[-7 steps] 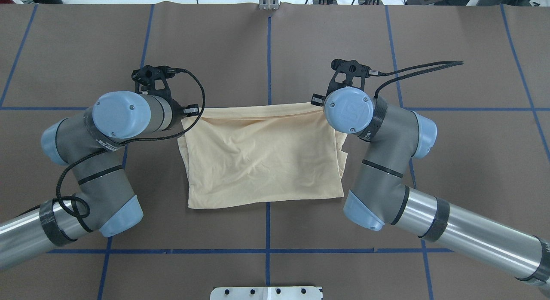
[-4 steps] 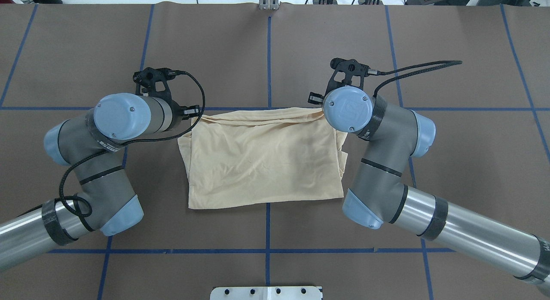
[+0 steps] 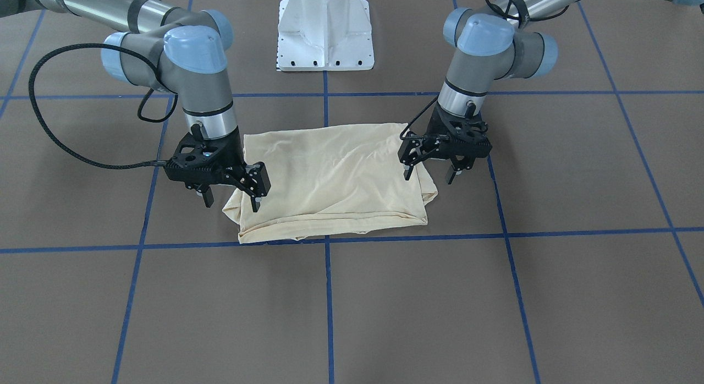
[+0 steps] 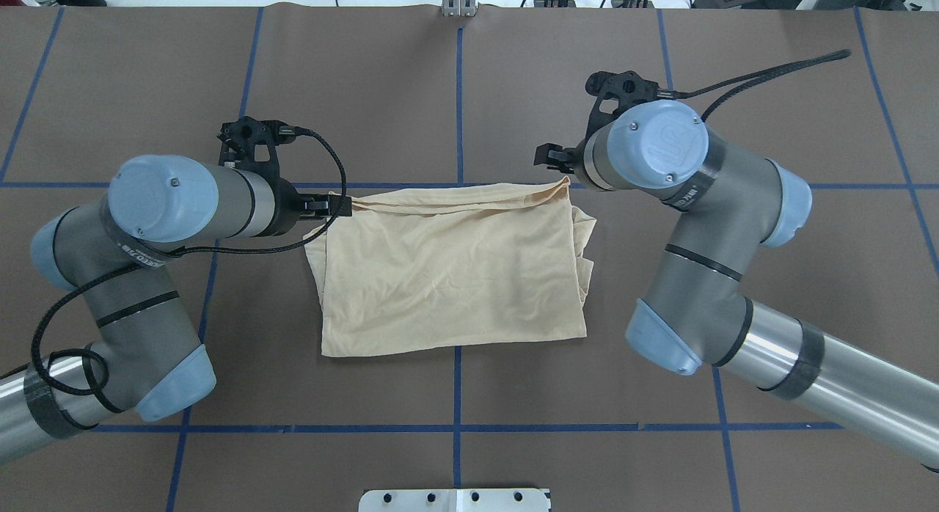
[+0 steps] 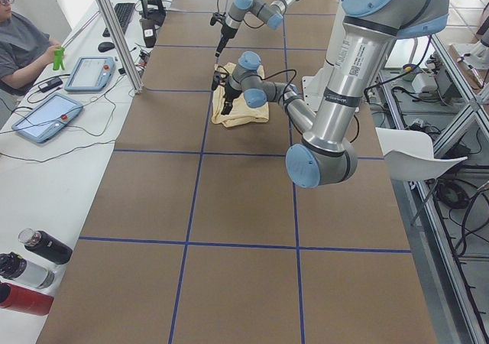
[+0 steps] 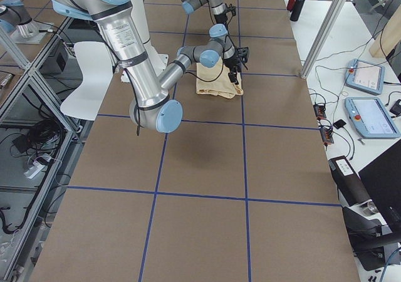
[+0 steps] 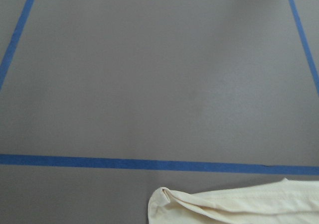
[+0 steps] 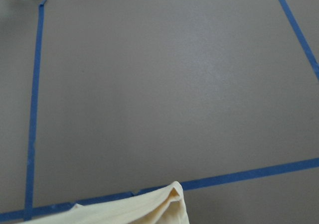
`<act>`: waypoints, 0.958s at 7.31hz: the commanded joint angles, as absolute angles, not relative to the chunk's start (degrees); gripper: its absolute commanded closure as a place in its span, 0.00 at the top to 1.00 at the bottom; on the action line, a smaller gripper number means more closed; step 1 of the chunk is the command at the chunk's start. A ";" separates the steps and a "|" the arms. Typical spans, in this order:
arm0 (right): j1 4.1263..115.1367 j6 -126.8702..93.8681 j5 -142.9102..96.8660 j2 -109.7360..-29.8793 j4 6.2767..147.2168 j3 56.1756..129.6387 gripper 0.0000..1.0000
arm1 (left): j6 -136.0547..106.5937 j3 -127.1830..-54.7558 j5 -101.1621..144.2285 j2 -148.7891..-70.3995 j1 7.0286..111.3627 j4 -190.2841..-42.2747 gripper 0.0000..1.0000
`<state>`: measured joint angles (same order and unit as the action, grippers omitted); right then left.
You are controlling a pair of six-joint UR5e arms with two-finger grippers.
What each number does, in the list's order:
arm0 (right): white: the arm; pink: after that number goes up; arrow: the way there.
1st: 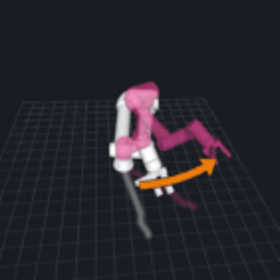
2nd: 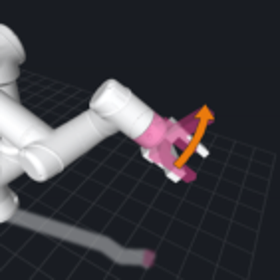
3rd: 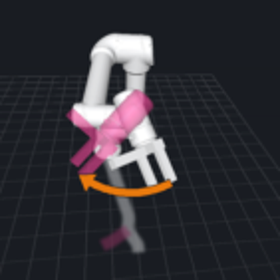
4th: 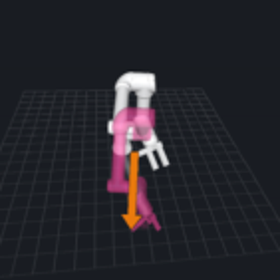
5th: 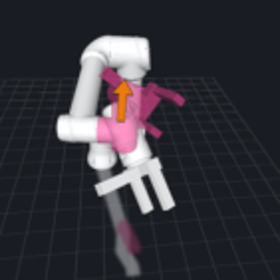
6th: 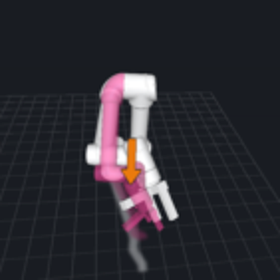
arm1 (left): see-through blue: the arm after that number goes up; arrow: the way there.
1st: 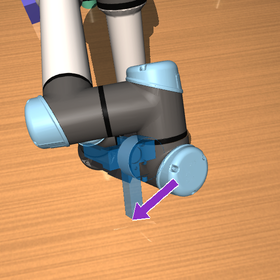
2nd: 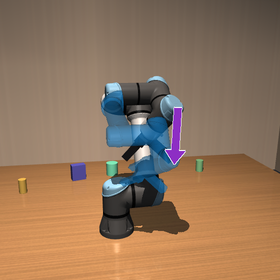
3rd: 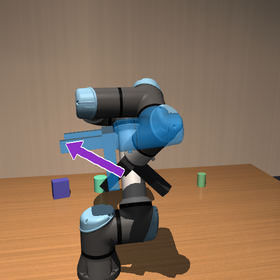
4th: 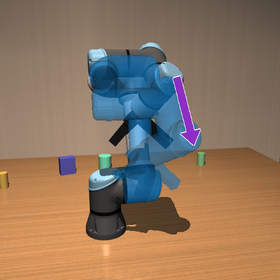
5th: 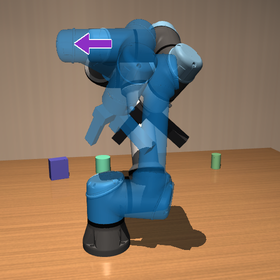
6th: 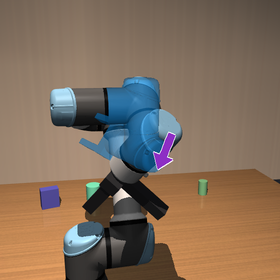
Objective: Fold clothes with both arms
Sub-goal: 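Release the hem and pull both grippers back from the folded shirt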
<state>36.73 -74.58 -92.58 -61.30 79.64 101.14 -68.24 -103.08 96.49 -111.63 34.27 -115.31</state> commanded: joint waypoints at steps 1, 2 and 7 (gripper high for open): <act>37.18 -71.63 -94.57 -66.87 79.45 107.30 1.00 | -68.72 -105.38 97.03 -108.82 29.66 -115.92 1.00; 37.18 -71.63 -94.48 -66.88 79.45 107.31 1.00 | -68.82 -105.29 96.94 -106.81 27.44 -119.15 1.00; 37.09 -71.72 -94.31 -66.88 79.28 107.23 1.00 | -74.96 -105.29 96.42 -102.04 18.91 -126.74 0.66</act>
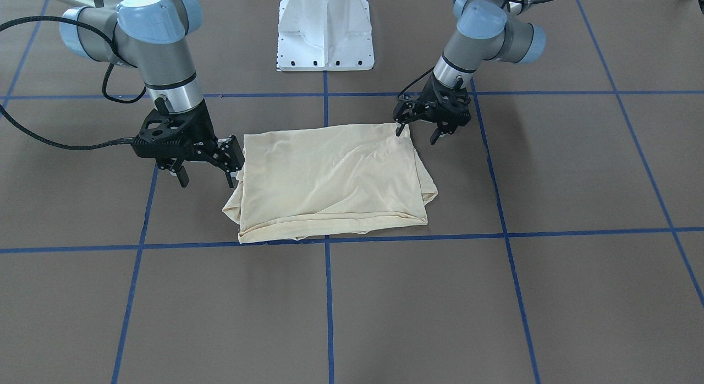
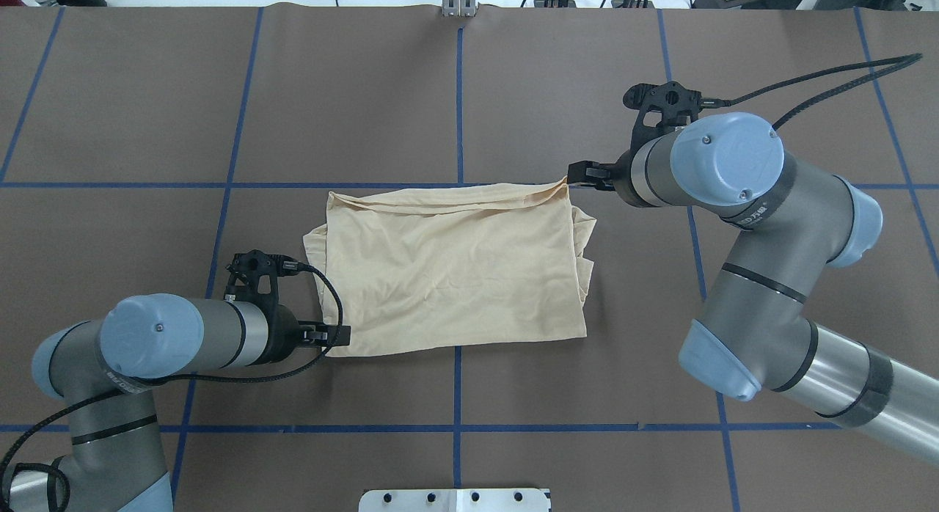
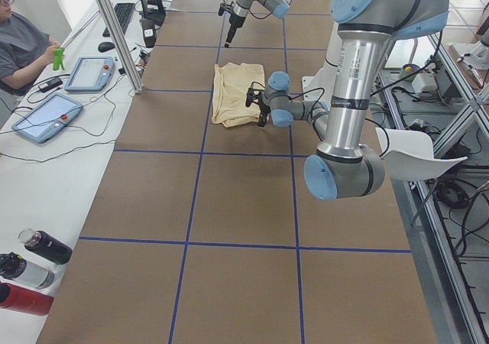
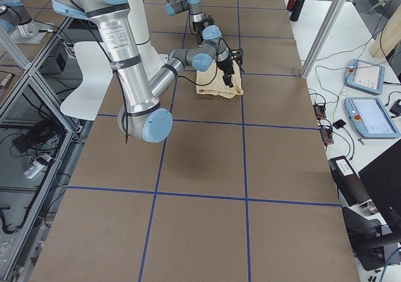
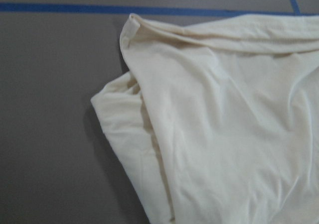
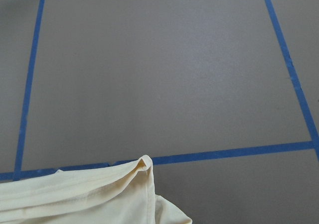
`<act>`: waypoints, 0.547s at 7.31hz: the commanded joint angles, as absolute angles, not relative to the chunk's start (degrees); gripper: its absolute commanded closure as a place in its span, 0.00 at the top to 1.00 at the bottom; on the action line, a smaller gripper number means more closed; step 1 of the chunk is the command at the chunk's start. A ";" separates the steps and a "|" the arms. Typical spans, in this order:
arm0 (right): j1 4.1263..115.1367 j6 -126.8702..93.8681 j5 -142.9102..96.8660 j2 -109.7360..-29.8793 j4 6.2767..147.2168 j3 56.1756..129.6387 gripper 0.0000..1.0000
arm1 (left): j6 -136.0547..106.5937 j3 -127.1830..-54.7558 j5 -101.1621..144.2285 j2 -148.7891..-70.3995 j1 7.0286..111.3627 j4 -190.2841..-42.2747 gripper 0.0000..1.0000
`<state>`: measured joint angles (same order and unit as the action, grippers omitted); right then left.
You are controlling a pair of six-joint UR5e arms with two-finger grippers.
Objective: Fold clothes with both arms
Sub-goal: 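Release the hem and pull both grippers back from the folded shirt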
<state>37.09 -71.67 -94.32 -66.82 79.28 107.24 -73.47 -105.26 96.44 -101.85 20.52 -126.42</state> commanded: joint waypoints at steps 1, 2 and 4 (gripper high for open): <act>37.09 -71.72 -94.31 -66.97 79.28 107.31 1.00 | -75.75 -105.21 96.33 -102.22 17.94 -126.91 0.60; 37.09 -71.81 -94.31 -66.89 79.28 107.31 1.00 | -75.85 -105.21 96.42 -102.22 17.76 -126.91 0.52; 37.09 -71.89 -94.22 -66.88 79.28 107.40 1.00 | -76.20 -105.29 96.33 -102.30 17.75 -127.00 0.05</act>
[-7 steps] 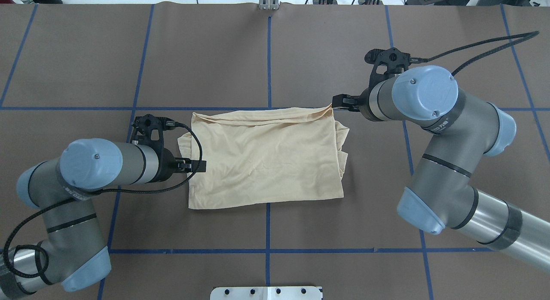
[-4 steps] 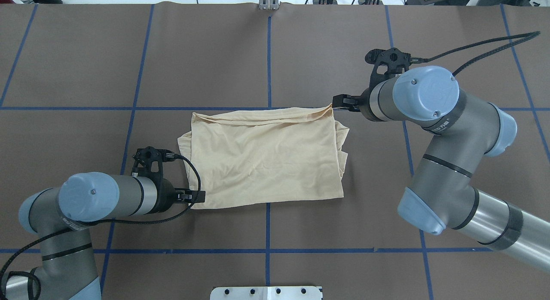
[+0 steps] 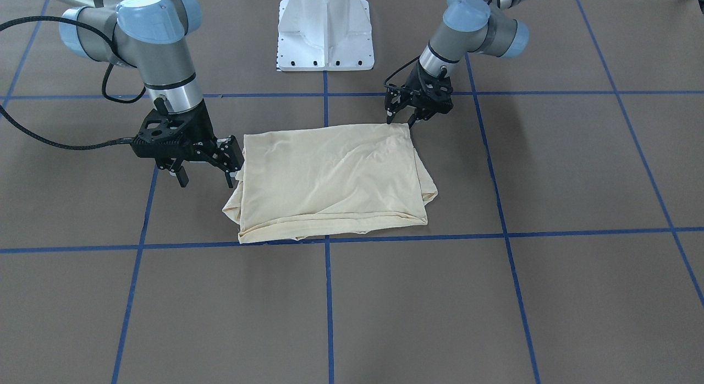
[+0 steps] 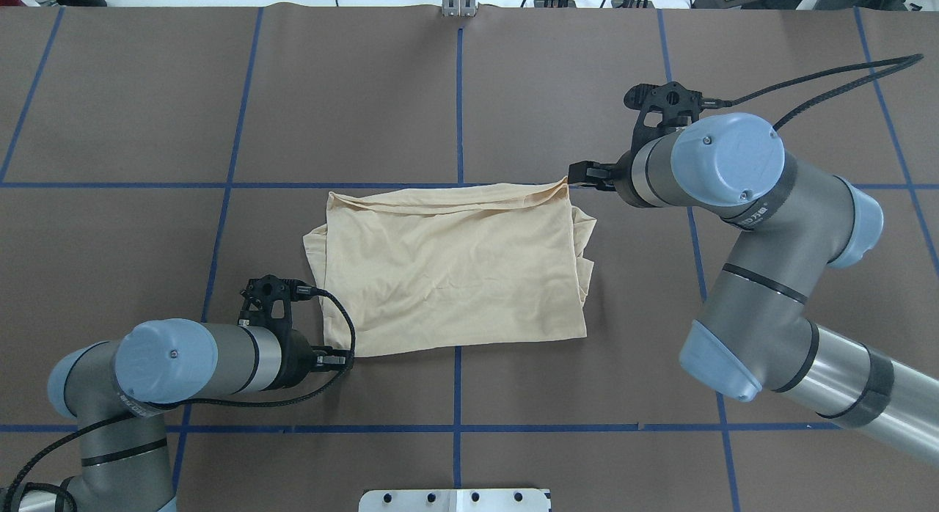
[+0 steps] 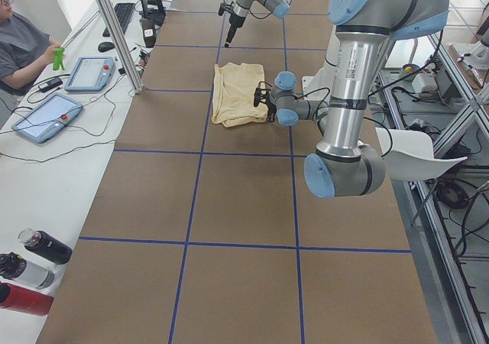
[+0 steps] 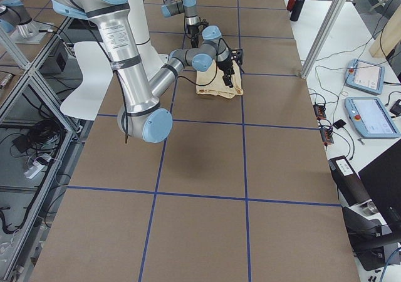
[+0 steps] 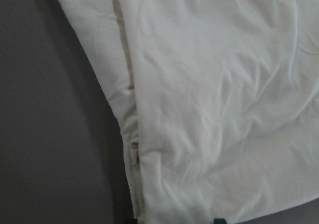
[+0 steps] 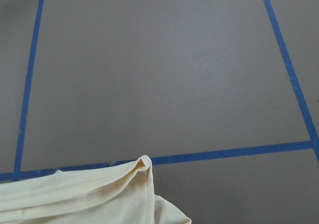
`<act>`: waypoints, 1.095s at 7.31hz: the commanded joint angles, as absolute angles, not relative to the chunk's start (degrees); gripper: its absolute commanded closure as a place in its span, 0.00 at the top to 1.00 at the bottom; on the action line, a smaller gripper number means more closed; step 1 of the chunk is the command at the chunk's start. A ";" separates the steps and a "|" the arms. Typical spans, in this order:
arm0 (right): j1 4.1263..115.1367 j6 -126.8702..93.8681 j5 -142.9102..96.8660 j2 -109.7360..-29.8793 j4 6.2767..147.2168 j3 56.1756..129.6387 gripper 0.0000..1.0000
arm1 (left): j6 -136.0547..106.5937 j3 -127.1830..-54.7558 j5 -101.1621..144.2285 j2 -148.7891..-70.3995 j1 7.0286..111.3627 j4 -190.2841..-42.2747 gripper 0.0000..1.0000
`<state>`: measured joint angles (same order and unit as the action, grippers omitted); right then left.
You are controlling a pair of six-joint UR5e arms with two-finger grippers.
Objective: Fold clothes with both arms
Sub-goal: 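Release the hem and pull both grippers back from the folded shirt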
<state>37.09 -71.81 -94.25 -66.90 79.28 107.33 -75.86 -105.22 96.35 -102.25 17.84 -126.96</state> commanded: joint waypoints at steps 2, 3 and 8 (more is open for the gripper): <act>37.00 -71.89 -94.22 -66.88 79.28 107.32 1.00 | -76.03 -106.25 96.42 -102.30 18.02 -126.91 0.00; 37.00 -71.89 -94.13 -66.88 79.19 107.23 1.00 | -75.16 -107.39 96.33 -102.04 19.50 -126.83 0.00; 36.83 -71.89 -94.13 -66.71 79.19 107.05 1.00 | -53.59 -95.92 96.59 -103.78 39.41 -126.73 0.00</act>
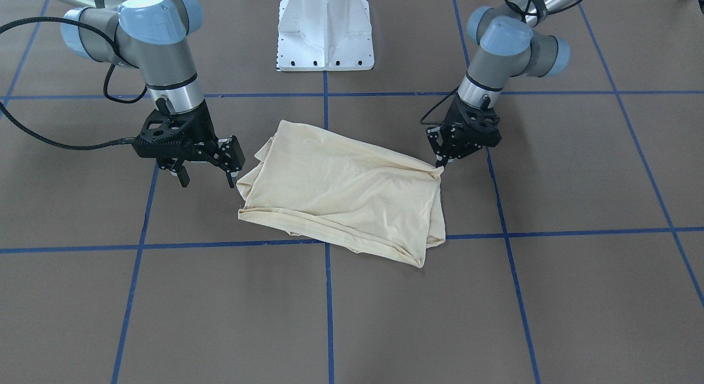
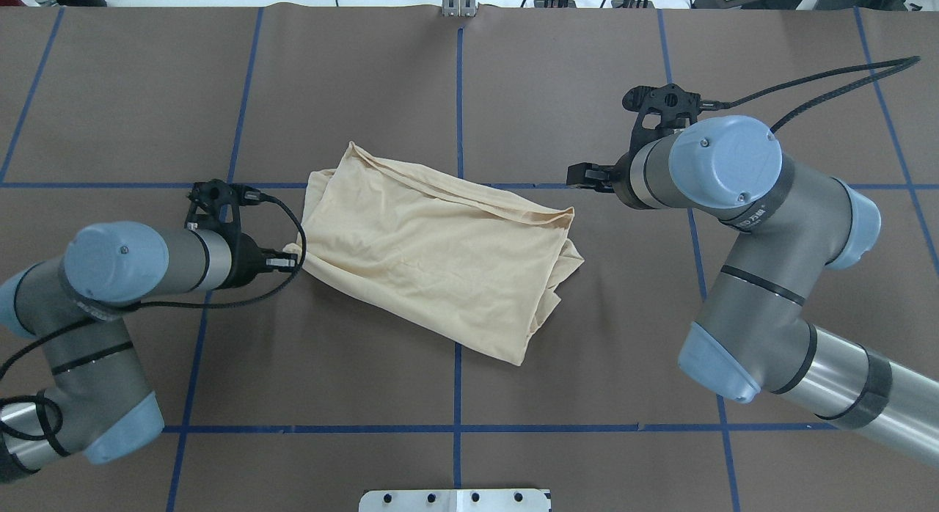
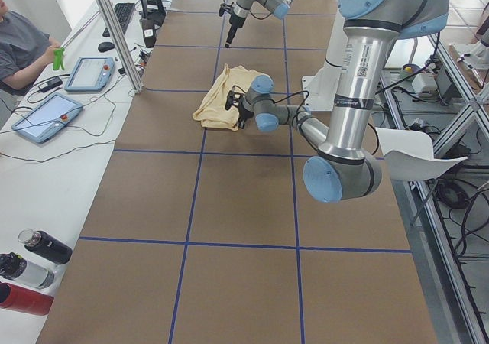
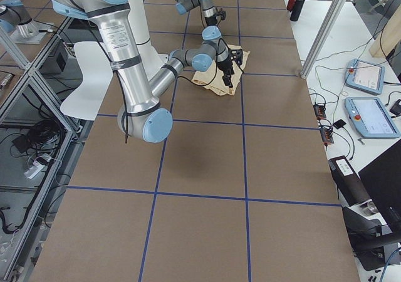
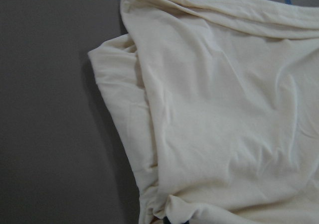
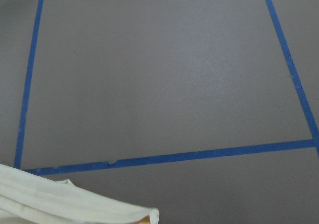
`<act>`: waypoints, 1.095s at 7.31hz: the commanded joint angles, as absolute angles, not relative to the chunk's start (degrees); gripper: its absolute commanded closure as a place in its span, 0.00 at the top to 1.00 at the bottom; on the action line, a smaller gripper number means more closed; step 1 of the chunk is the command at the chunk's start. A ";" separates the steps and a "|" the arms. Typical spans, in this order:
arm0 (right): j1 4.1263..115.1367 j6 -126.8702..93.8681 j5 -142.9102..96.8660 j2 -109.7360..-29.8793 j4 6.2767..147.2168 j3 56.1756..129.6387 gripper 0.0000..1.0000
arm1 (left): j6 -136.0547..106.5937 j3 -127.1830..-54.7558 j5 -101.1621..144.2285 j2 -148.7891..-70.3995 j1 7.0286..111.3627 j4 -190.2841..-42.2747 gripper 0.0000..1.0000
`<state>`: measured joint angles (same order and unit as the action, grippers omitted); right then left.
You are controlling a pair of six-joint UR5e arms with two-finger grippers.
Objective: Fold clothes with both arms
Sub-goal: 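Raise the left arm away while the right gripper moves over the shirt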
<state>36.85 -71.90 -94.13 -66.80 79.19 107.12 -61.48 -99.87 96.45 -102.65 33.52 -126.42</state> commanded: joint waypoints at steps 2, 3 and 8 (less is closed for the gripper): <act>36.74 -71.89 -94.22 -66.53 79.19 106.96 1.00 | -50.45 -81.39 96.59 -115.76 44.90 -126.74 0.00; 36.74 -71.89 -94.31 -66.53 79.19 107.05 1.00 | -50.54 -71.55 96.59 -124.54 46.48 -126.91 0.00; 35.95 -73.38 -93.96 -62.61 79.19 104.17 1.00 | -41.09 -63.52 97.99 -127.91 51.05 -136.81 1.00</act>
